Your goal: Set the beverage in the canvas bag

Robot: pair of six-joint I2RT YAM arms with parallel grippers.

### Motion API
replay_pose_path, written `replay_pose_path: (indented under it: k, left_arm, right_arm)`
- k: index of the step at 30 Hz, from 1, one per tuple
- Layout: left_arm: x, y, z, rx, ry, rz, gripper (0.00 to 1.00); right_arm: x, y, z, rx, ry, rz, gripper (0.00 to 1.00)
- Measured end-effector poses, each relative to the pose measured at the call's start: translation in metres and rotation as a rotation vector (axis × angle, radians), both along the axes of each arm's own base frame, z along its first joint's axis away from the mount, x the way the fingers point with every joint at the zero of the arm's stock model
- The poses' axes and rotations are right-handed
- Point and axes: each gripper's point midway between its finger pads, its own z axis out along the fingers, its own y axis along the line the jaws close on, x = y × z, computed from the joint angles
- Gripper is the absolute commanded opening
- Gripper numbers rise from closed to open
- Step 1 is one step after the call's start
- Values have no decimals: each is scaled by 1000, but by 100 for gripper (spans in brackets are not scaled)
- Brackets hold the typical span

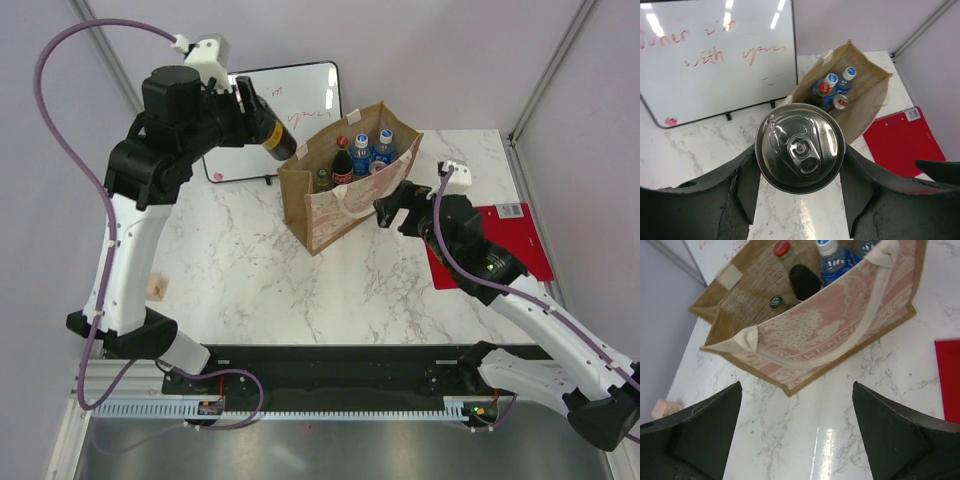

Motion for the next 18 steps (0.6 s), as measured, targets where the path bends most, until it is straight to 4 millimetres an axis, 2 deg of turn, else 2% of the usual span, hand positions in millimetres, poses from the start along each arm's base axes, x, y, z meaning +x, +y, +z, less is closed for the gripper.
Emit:
replay_pose_path:
  k: [3,9,13,18]
  left_arm:
    - [11,-31,1,-16,-6,-82,2]
    - [34,-87,-38,-1,74,-205,2]
    - [47,-115,-60,11,101,-245,2]
    - [59,-138,-77,15,109,-271,2]
  right_arm:
    - [12,-8,-8,74,85,-141,97]
    - [41,-8,3,196,135,-324,94]
    - [55,-4,4,241,146,-376,91]
    - [72,-3,-15,266,165,-455,87]
